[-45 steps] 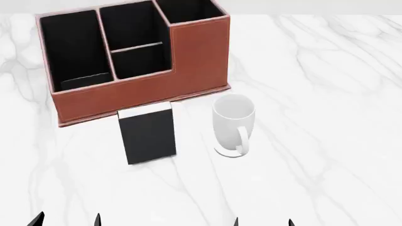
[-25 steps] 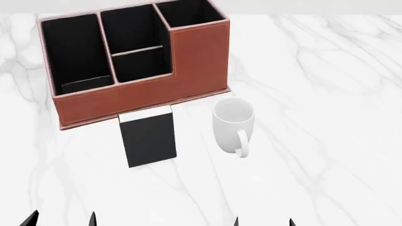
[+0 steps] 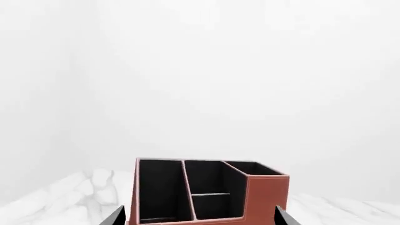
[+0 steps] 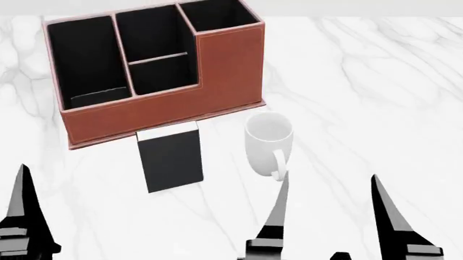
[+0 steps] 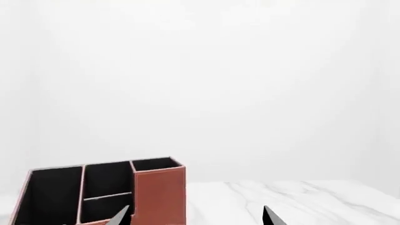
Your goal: Pick up the book and place it in the front compartment of the caddy.
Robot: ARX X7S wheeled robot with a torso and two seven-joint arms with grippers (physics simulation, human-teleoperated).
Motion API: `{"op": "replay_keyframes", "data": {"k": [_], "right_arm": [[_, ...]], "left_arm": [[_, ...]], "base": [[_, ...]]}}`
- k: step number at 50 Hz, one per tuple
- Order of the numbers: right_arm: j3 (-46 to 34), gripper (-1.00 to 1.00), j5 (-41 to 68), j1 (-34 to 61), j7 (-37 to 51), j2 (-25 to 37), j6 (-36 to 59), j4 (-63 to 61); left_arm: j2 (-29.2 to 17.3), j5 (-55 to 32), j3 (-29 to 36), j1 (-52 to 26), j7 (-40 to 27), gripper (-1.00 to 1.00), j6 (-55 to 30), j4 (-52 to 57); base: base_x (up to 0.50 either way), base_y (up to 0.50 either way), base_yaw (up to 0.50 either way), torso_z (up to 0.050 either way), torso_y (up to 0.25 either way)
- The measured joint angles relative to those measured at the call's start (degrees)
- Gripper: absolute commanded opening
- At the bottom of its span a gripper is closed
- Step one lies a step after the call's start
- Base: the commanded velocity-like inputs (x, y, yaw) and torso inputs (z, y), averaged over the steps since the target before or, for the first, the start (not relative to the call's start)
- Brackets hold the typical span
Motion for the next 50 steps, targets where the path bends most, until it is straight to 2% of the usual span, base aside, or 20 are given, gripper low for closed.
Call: {"op": "replay_keyframes", "data": {"k": [10, 23, 50], "right_arm": [[3.54, 1.00, 2.92, -0.35, 1.89, 0.36, 1.72, -5.45], [5.00, 1.00, 4.34, -0.21, 4.23, 1.38, 3.45, -8.16], [4.62, 1.00, 6.91, -0.26, 6.25, 3.89, 4.40, -9.65]], "left_arm": [[-0.59, -4.23, -4.51, -0.76, -2.62, 1.00, -3.46, 6.02], [-1.56, -7.05, -6.83, -0.74, -4.91, 1.00, -4.84, 9.34], [-4.54, -10.66, -6.71, 0.01, -8.30, 1.00, -5.30, 12.57]], "base": [[0.00, 0.00, 0.00, 0.000, 0.000], [0.03, 0.00, 0.00, 0.000, 0.000], [0.50, 0.00, 0.00, 0.000, 0.001]]}}
